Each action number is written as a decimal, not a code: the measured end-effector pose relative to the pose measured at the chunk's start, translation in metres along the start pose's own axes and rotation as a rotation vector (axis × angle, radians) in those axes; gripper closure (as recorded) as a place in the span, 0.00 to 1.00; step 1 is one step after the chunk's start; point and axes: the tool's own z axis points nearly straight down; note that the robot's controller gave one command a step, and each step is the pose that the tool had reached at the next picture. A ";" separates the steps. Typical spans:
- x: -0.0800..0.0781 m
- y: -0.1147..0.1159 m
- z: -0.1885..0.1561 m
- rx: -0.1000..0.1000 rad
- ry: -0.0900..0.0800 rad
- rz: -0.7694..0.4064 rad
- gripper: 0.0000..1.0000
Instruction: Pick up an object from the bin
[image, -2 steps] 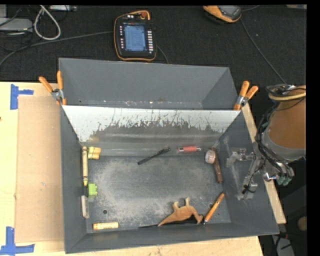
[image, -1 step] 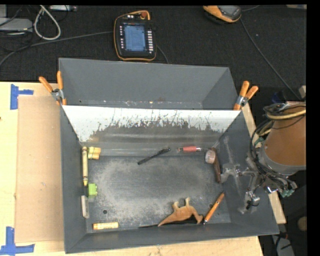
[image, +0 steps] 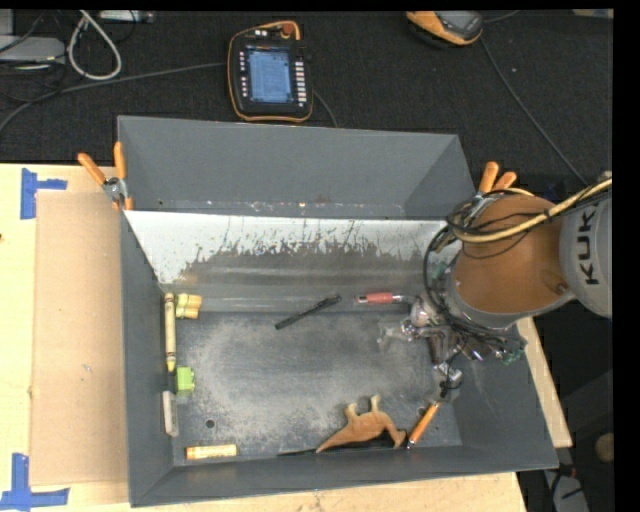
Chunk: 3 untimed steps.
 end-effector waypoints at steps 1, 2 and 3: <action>0.010 0.044 0.004 -0.008 0.011 -0.302 0.00; -0.044 0.063 0.039 -0.006 -0.003 -0.664 0.00; -0.025 0.083 0.023 -0.013 0.005 -1.101 1.00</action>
Offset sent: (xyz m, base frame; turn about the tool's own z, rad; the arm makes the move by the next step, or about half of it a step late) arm 0.0013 0.0744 -0.0366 -0.6638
